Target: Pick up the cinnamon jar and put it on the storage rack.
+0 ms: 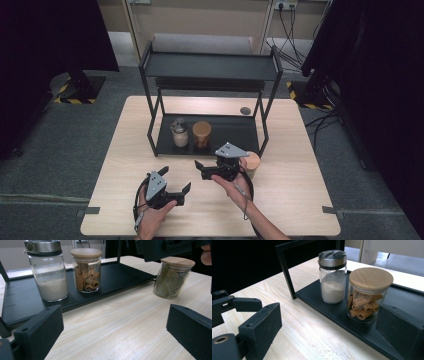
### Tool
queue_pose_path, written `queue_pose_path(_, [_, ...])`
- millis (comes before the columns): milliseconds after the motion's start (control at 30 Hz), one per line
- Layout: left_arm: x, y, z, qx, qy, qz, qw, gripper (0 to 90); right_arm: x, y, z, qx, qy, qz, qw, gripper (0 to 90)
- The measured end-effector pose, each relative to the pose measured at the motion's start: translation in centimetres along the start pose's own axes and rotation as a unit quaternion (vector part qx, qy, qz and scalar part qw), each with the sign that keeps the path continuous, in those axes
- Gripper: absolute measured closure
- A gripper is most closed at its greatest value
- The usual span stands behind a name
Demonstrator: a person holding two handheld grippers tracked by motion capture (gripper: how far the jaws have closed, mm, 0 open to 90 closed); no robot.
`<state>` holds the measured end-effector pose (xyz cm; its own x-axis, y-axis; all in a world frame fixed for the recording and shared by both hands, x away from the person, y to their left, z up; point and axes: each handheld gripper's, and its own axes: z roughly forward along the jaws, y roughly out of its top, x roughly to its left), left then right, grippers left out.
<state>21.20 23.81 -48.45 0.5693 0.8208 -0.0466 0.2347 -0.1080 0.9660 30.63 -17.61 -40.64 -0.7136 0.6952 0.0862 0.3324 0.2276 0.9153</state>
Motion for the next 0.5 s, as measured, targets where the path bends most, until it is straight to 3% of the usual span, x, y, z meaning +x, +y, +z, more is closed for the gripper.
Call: queue_pose_path(500, [0.02,0.00,-0.02,0.000,0.001,0.000,1.0000,0.7,0.08,-0.92,-0.77,-0.001,0.011,0.003,0.9999,7.4])
